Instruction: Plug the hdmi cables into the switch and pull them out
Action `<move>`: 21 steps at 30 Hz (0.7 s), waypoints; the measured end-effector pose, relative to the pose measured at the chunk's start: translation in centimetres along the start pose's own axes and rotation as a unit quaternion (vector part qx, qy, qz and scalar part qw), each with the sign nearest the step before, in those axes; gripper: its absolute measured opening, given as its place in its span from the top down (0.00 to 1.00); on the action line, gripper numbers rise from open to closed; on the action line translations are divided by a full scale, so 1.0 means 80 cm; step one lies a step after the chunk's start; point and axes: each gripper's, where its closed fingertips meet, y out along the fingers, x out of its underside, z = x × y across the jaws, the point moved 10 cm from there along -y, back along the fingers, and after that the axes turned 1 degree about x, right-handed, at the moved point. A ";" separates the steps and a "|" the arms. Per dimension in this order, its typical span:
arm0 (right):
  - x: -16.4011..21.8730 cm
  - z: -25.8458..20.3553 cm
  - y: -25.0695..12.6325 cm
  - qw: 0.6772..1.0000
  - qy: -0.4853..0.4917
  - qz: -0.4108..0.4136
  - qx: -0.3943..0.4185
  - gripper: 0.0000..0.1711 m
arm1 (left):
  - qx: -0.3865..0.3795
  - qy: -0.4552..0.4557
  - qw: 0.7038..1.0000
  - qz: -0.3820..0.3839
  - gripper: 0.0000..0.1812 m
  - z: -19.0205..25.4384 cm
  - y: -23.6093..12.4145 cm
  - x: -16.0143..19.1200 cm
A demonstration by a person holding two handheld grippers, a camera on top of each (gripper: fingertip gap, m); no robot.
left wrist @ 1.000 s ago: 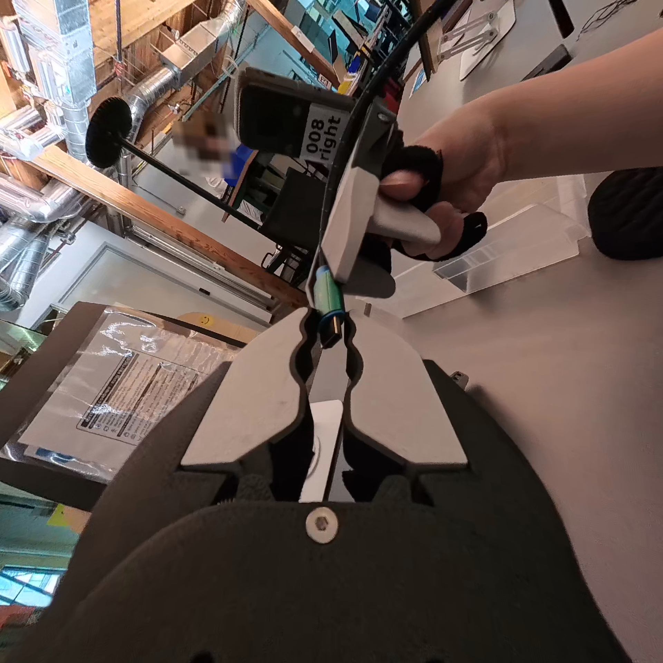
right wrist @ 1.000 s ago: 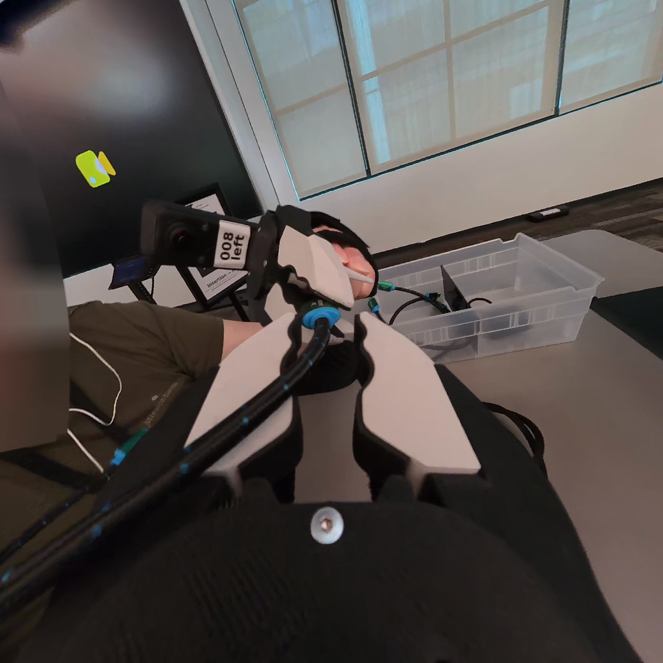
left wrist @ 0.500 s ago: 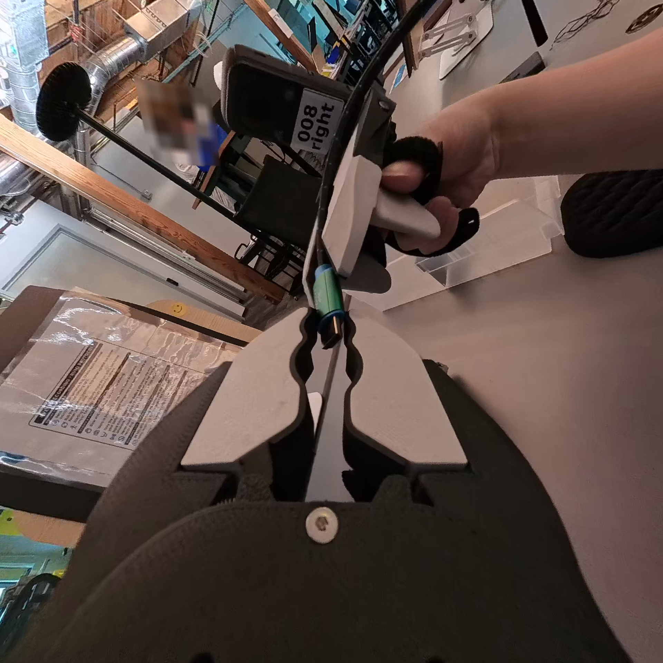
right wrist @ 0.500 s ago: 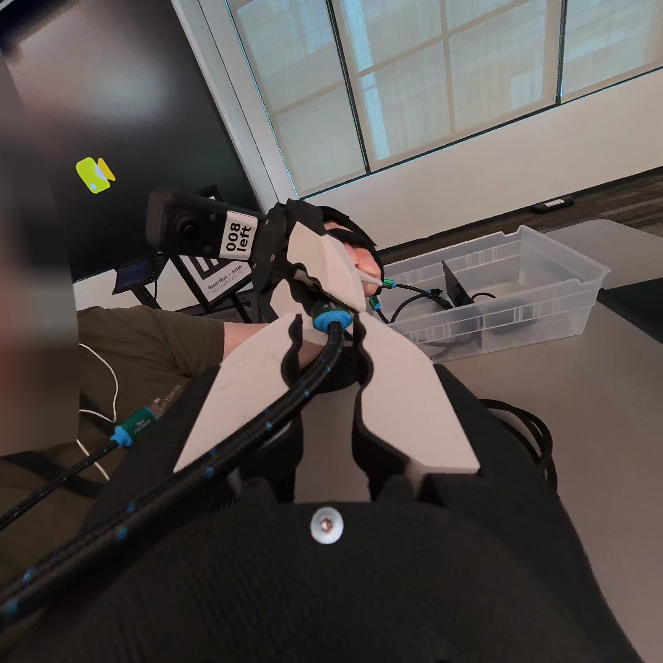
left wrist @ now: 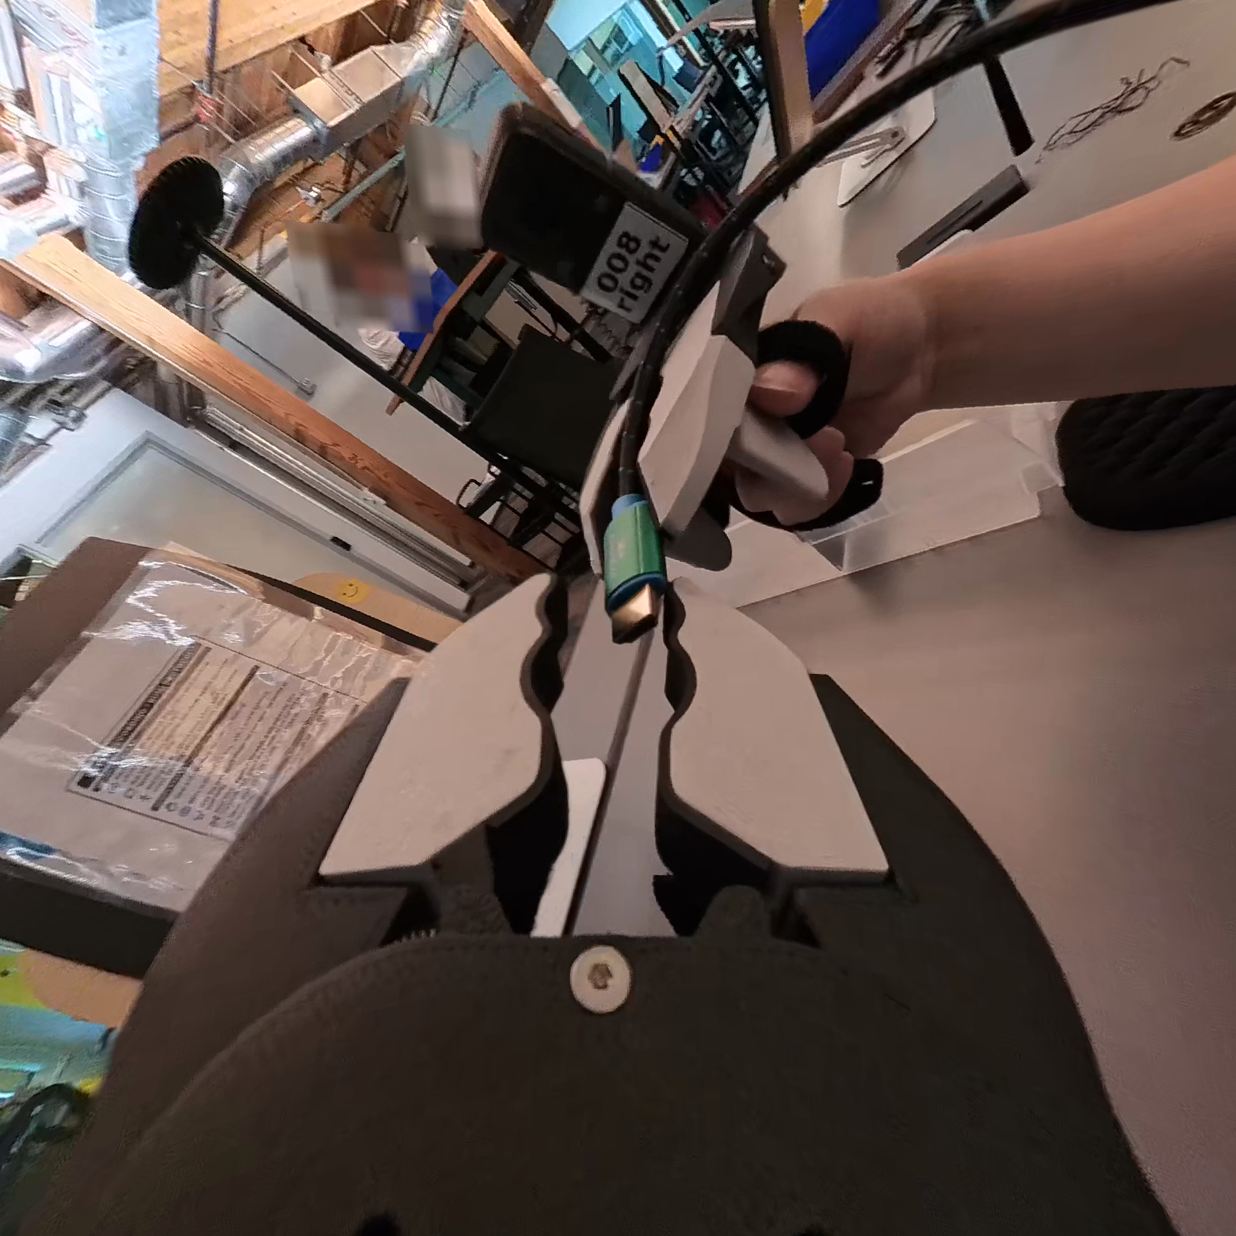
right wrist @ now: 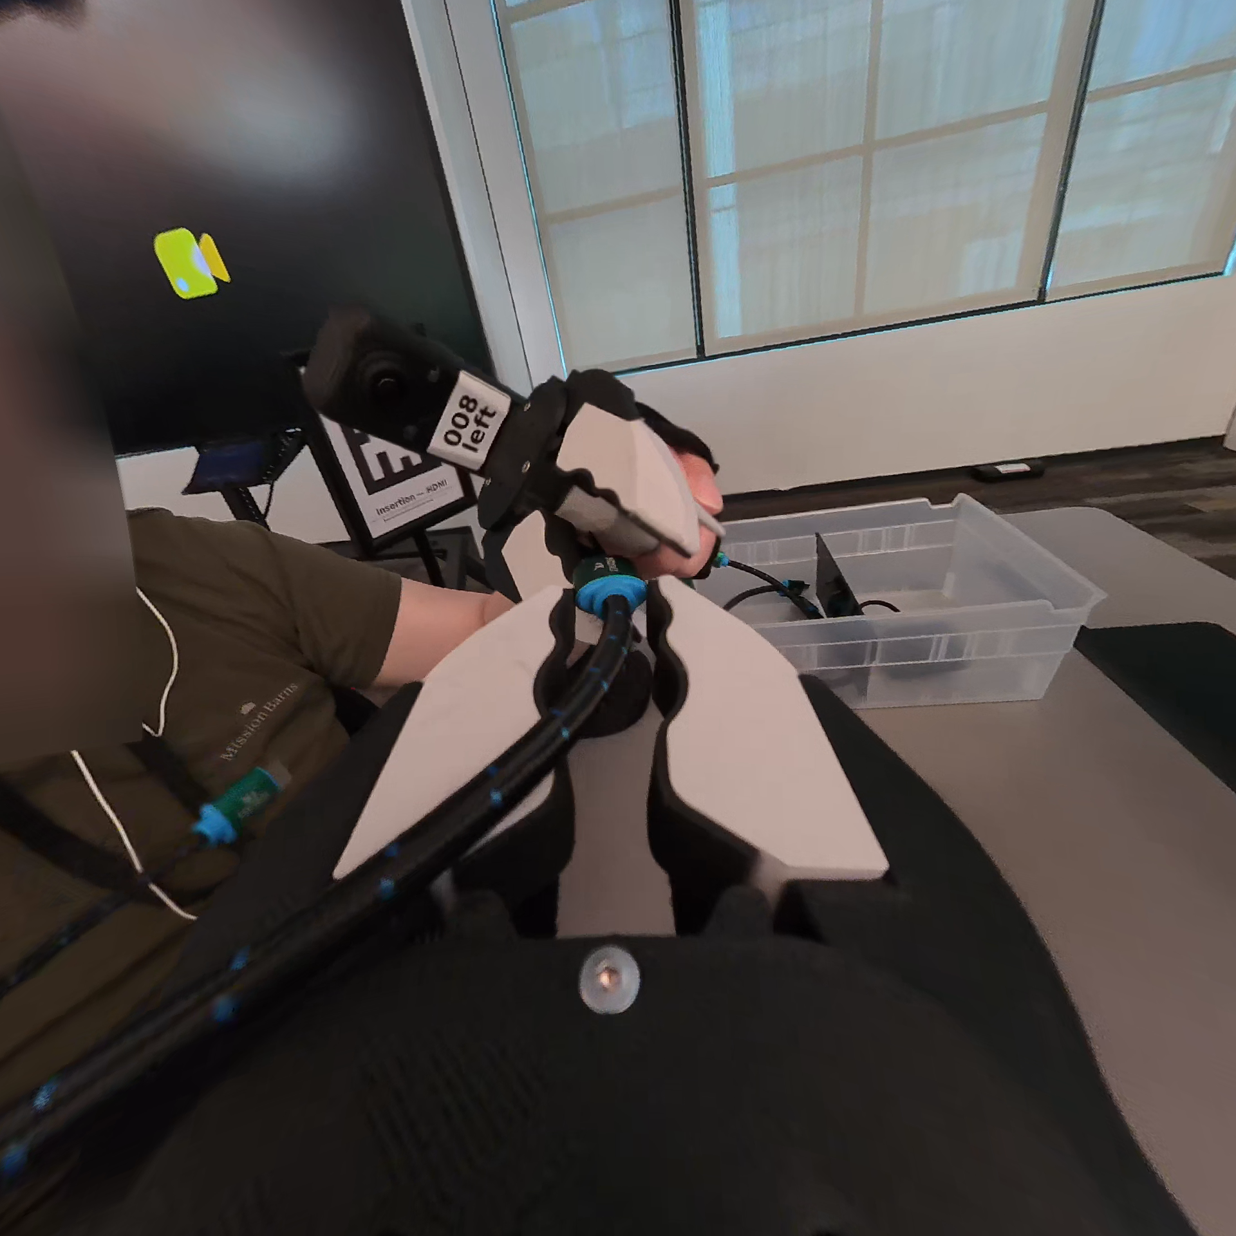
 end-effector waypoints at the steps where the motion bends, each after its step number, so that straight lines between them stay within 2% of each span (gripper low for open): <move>1: 0.001 0.001 0.000 1.000 0.005 0.005 -0.005 0.88 | -0.007 0.008 1.000 0.000 0.85 0.001 0.000 0.000; 3: 0.002 0.003 0.000 1.000 0.015 0.015 -0.015 0.88 | -0.011 0.029 1.000 0.004 0.91 0.005 0.000 -0.002; 7: 0.002 0.008 -0.002 0.998 0.050 0.024 -0.026 0.88 | -0.066 0.097 0.993 0.006 0.92 0.013 0.003 -0.002; 10: 0.006 0.010 -0.003 0.998 0.058 0.013 -0.028 0.88 | -0.037 0.083 0.996 -0.004 0.93 0.012 0.005 0.000; 15: 0.009 0.015 0.000 0.995 0.080 0.039 -0.047 0.84 | -0.021 0.065 0.998 -0.016 0.93 0.007 0.003 0.001; 21: 0.013 0.019 0.000 0.997 0.074 0.027 -0.024 0.88 | -0.010 0.061 0.998 -0.031 0.93 0.008 0.006 0.006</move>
